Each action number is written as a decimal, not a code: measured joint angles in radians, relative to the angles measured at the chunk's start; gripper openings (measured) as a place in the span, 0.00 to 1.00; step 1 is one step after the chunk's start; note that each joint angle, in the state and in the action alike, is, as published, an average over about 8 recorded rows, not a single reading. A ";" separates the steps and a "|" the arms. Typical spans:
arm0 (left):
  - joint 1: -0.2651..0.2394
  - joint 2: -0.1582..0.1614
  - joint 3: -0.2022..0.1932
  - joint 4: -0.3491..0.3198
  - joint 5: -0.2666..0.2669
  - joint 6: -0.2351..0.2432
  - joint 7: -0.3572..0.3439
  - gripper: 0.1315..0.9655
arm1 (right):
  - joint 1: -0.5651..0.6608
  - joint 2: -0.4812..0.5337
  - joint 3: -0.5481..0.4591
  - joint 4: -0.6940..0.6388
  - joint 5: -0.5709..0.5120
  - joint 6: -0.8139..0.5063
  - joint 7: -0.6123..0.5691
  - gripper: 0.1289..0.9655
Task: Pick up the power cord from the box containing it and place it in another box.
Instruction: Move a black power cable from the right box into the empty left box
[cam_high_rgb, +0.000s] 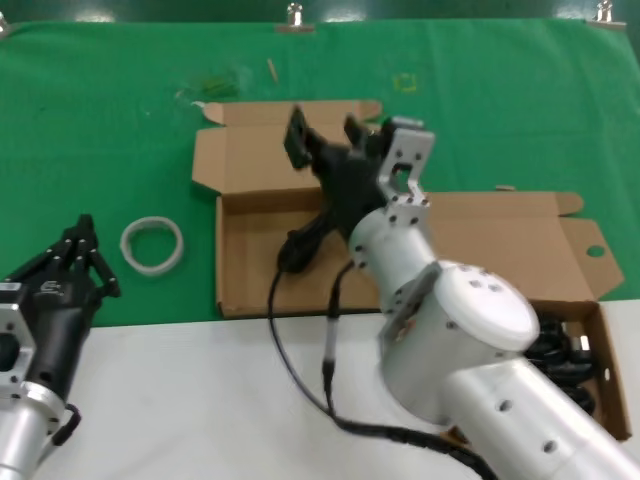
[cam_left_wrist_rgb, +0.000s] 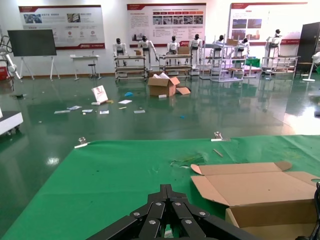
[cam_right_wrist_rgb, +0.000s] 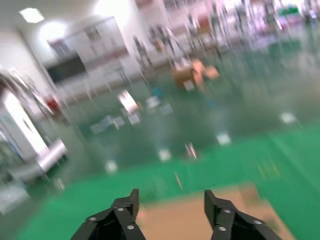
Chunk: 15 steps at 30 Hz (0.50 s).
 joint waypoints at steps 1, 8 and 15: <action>0.000 0.000 0.000 0.000 0.000 0.000 0.000 0.01 | -0.009 0.012 0.009 0.042 -0.008 -0.009 -0.003 0.33; 0.000 0.000 0.000 0.000 0.000 0.000 0.000 0.01 | -0.060 0.087 0.050 0.262 -0.044 -0.054 -0.012 0.49; 0.000 0.000 0.000 0.000 0.000 0.000 0.000 0.03 | -0.082 0.100 0.072 0.285 -0.065 -0.070 -0.007 0.70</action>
